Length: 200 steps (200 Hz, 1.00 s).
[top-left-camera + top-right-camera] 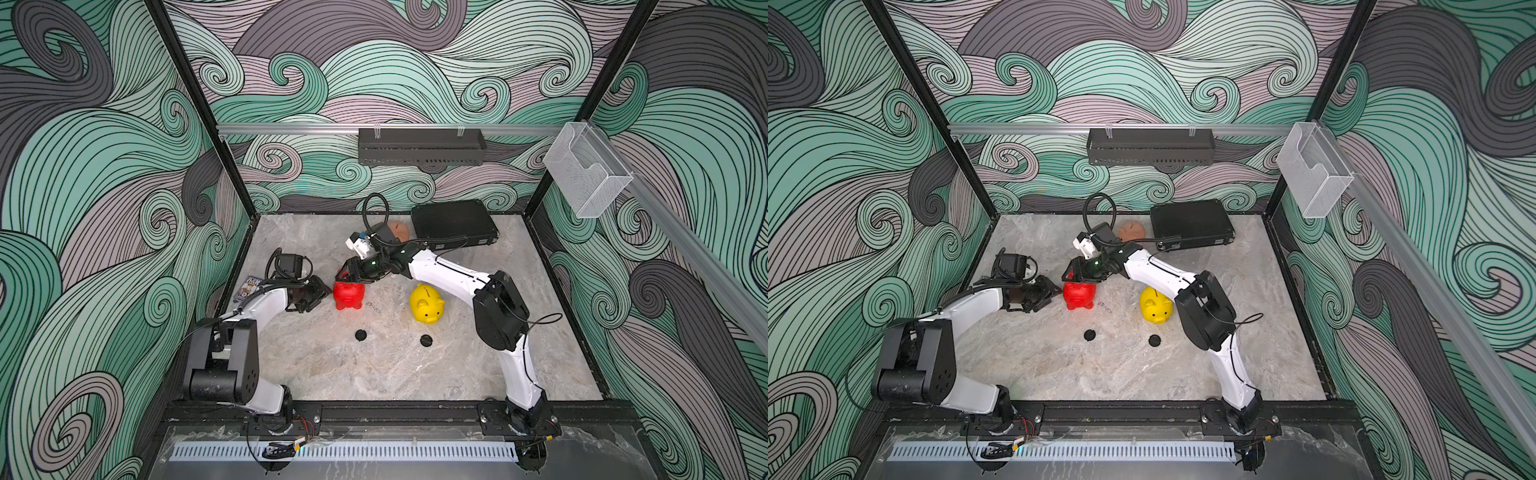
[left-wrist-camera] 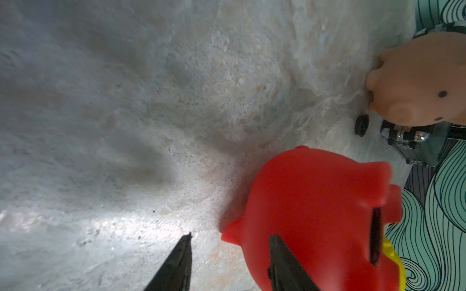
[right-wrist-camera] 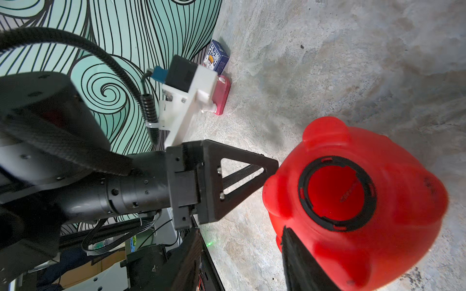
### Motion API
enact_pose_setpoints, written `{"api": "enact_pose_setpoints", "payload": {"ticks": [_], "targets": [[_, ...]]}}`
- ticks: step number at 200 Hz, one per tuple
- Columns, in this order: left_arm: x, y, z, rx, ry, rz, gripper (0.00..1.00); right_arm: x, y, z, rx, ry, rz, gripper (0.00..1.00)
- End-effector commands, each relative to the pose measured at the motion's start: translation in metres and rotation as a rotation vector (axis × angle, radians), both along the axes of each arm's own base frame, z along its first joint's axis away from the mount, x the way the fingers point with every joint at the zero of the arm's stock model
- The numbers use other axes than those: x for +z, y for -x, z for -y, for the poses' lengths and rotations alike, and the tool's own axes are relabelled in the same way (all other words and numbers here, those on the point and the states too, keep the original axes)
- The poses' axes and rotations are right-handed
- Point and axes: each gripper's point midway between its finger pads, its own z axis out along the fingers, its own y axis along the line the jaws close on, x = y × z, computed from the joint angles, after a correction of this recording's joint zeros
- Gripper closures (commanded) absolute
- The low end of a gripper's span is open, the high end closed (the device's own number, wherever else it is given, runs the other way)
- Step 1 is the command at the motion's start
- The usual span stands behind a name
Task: Close piggy banks
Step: Turn over the piggy bank at the center of the board, then adjust the piggy bank at the center of the board.
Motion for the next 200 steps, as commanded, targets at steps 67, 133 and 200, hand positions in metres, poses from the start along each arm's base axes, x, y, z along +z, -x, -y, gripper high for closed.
{"api": "enact_pose_setpoints", "payload": {"ticks": [67,133,200], "targets": [[0.062,0.008,0.005,-0.045,0.008,0.16,0.47,0.021,-0.034,0.022,-0.07,0.081,0.121,0.47],[0.058,0.004,0.029,-0.151,0.012,0.141,0.44,-0.013,-0.076,0.035,-0.133,0.173,0.112,0.49],[0.046,-0.004,0.04,-0.199,-0.03,0.108,0.46,-0.041,-0.083,0.031,-0.119,0.214,0.06,0.5]]}}
